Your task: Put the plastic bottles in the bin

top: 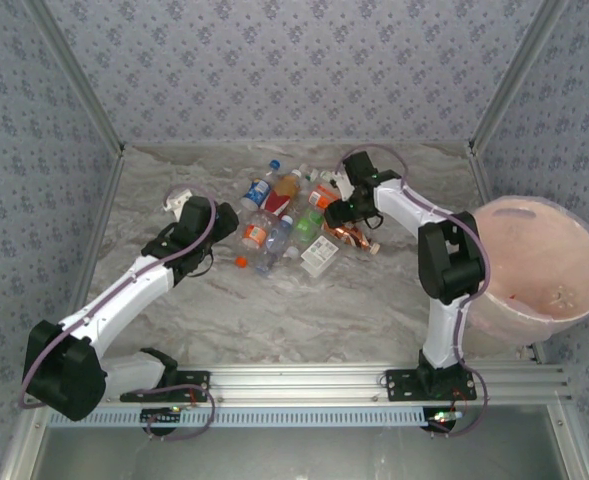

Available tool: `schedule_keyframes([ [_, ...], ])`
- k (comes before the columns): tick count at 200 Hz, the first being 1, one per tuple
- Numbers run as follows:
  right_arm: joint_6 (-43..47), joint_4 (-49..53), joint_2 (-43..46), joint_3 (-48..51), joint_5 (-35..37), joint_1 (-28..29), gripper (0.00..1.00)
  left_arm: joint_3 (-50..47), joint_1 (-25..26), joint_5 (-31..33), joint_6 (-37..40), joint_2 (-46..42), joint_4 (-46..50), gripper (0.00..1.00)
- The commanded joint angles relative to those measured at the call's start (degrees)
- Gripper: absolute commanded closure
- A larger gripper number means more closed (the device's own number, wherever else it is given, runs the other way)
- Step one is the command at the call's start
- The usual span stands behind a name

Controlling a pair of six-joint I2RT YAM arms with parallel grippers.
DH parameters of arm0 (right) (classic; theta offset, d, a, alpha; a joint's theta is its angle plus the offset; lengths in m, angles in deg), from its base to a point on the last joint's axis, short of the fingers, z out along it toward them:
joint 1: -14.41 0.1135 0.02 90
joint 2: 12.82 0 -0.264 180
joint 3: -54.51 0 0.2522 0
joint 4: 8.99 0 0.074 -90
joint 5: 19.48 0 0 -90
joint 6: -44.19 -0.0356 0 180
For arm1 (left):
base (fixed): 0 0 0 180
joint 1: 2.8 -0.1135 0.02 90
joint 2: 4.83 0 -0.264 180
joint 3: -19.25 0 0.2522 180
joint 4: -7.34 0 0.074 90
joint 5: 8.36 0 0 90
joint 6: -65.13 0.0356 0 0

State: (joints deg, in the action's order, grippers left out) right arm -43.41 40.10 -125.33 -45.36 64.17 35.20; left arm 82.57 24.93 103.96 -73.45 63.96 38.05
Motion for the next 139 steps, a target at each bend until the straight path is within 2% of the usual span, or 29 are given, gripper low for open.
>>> schedule_keyframes([
  [1, -2.70, 2.75, -2.07, -1.61, 0.88, 0.56, 0.26, -0.43, -0.48, 0.32, -0.60, 0.29, 0.45, 0.02],
  [93, -11.10, -0.61, -2.15, 4.26, 4.33, 0.72, 0.16, -0.28, -0.52, -0.90, -0.64, 2.14, 0.01, 0.02],
  [114, -13.11, -2.37, -2.25, 5.15, 6.27, 1.31, 0.18, -0.23, -0.53, -0.97, -0.58, 2.26, 0.00, 0.02],
  [139, -16.83, -1.14, -3.91, 4.41, 12.58, 1.66, 0.24, -0.17, -0.53, -1.07, -0.55, 2.26, 0.01, 0.02],
])
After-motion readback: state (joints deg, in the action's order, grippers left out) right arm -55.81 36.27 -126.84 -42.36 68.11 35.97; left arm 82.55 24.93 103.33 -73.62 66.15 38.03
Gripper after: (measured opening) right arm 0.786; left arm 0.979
